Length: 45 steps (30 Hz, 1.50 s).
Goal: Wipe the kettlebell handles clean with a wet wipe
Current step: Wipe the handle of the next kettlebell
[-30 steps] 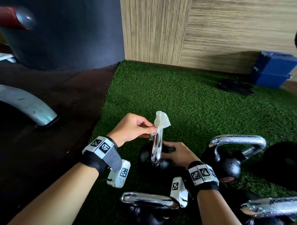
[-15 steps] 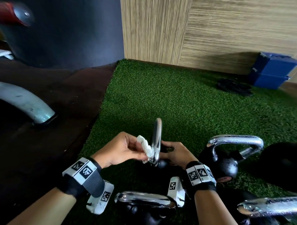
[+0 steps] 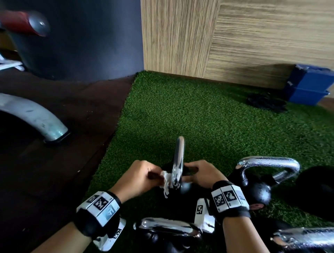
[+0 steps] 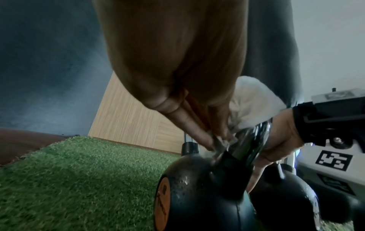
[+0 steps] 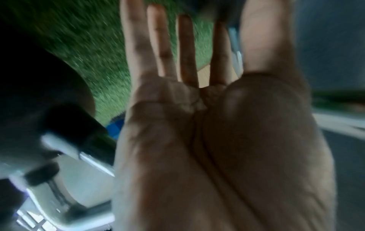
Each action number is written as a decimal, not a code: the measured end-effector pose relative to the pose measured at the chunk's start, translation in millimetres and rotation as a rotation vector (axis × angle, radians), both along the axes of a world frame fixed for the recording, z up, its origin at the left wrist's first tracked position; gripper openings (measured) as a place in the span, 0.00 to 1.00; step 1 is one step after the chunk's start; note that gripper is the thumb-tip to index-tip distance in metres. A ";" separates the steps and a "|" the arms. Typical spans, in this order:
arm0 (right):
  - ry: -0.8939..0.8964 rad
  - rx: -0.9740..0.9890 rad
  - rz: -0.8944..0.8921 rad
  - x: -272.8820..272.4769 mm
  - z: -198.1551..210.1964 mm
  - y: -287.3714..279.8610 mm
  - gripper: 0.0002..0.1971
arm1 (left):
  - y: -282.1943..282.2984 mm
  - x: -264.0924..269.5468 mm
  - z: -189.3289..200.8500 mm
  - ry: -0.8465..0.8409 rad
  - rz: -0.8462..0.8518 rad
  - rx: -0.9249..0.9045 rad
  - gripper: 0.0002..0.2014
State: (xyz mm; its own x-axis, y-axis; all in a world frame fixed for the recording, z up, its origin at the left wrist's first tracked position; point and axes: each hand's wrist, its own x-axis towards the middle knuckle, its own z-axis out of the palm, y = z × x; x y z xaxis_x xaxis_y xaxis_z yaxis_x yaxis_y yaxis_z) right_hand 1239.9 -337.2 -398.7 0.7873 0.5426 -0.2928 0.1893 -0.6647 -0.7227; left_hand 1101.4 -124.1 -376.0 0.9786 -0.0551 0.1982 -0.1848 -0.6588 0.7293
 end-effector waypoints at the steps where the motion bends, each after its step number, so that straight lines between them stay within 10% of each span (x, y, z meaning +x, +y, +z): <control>1: -0.082 -0.015 -0.046 -0.9 12.5 -0.6 0.18 | 2.0 0.5 3.5 -0.025 0.030 0.011 0.23; 4: -0.192 0.241 -0.181 -7.4 55.1 -1.3 0.02 | 8.3 1.6 18.9 -0.110 0.109 -0.043 0.16; 9: -0.008 0.459 0.107 -32.4 104.2 12.7 0.27 | 10.8 11.7 44.9 -0.214 0.237 -0.123 0.16; 13: -0.003 0.563 0.075 -39.0 106.3 21.4 0.26 | 7.4 17.5 59.0 -0.255 0.245 -0.120 0.11; 21: -0.026 0.672 -0.075 -27.0 95.9 16.2 0.13 | 4.0 26.8 56.6 -0.004 0.016 -0.546 0.32; 28: -0.197 0.488 -0.492 13.8 47.6 -4.7 0.07 | -4.6 39.3 3.1 0.400 -0.115 0.246 0.56; 45: 0.184 0.497 -0.527 39.2 -33.3 31.2 0.09 | -19.4 50.8 -47.2 0.293 -0.117 -0.012 0.44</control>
State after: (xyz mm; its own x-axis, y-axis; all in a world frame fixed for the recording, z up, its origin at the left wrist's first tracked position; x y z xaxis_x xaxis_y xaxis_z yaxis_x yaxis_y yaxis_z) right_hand 1279.2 -306.0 -432.1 0.9418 0.2092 -0.2633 -0.2168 -0.2208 -0.9509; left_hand 1152.2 -143.6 -423.2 0.9813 -0.1699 -0.0903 -0.0392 -0.6362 0.7706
